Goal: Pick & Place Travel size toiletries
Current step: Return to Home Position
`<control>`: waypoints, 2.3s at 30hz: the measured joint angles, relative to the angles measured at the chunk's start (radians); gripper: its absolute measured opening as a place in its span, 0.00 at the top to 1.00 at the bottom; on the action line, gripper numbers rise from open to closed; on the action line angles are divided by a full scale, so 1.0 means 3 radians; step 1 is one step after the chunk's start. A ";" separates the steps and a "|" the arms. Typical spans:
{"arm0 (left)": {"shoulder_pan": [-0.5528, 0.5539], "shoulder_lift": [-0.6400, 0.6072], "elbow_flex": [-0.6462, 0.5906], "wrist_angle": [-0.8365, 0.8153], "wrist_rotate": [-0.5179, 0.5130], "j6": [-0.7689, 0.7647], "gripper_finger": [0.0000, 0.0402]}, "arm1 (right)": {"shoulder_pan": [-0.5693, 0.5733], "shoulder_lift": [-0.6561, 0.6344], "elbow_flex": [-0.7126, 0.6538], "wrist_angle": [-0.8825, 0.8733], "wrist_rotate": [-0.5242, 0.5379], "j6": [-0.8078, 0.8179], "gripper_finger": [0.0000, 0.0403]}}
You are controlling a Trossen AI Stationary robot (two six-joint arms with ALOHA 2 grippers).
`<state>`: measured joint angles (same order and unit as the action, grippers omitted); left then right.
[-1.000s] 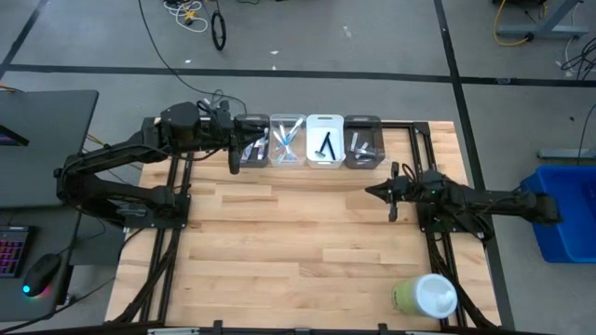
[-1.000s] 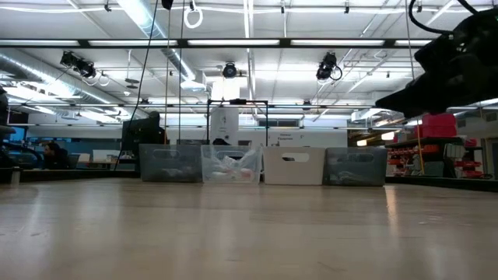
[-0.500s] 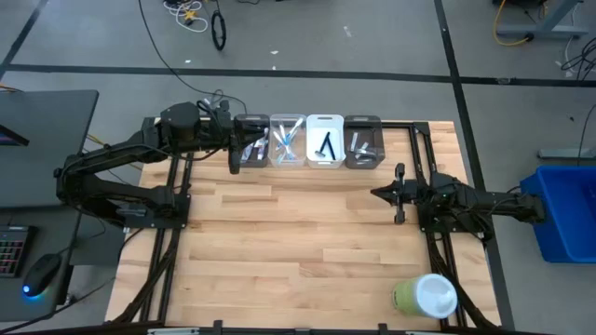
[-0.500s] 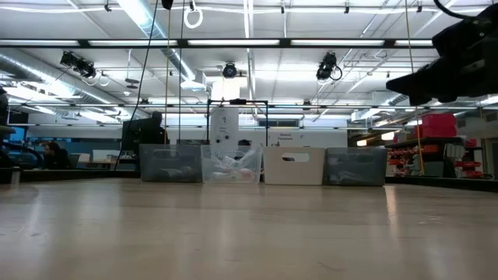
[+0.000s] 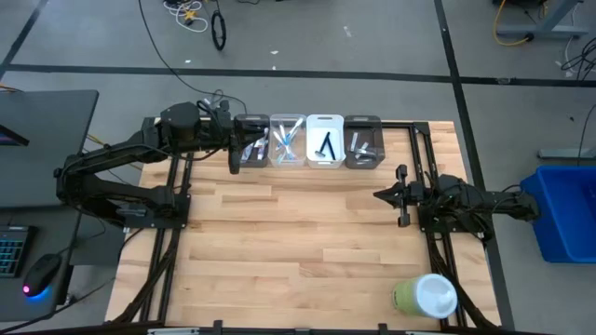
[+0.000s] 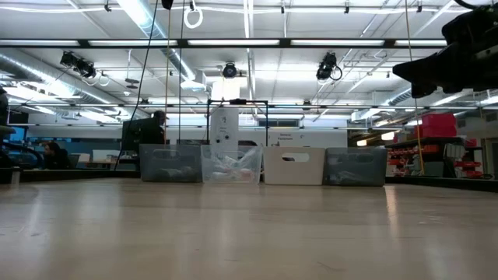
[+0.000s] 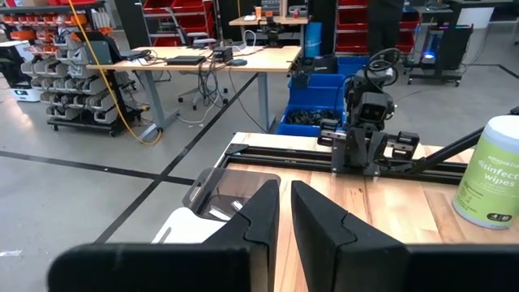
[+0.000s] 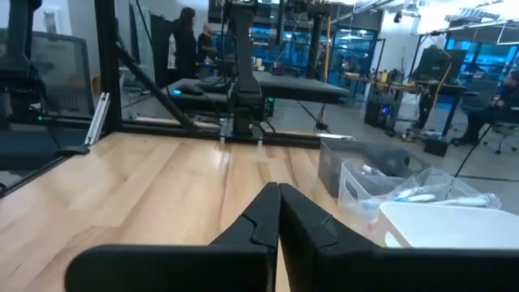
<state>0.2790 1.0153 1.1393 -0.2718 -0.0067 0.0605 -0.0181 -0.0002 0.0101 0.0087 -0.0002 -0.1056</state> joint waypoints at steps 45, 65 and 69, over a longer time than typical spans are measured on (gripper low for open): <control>-0.0007 0.0003 0.0004 0.0266 0.0015 -0.0181 0.89 | 0.0000 0.0040 0.0000 0.0002 -0.0003 -0.0001 0.97; -0.0619 -0.1325 -0.1871 0.1961 0.0096 0.0112 0.89 | 0.0000 0.0041 0.0000 0.0002 -0.0003 -0.0001 0.97; -0.0618 -0.1472 -0.2272 0.2263 0.0094 0.0100 0.89 | -0.0001 0.0041 0.0000 0.0002 -0.0003 -0.0001 0.97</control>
<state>0.0937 0.5736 0.4578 0.4073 0.0216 0.0904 -0.0183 0.0120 0.0101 0.0093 -0.0010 -0.1059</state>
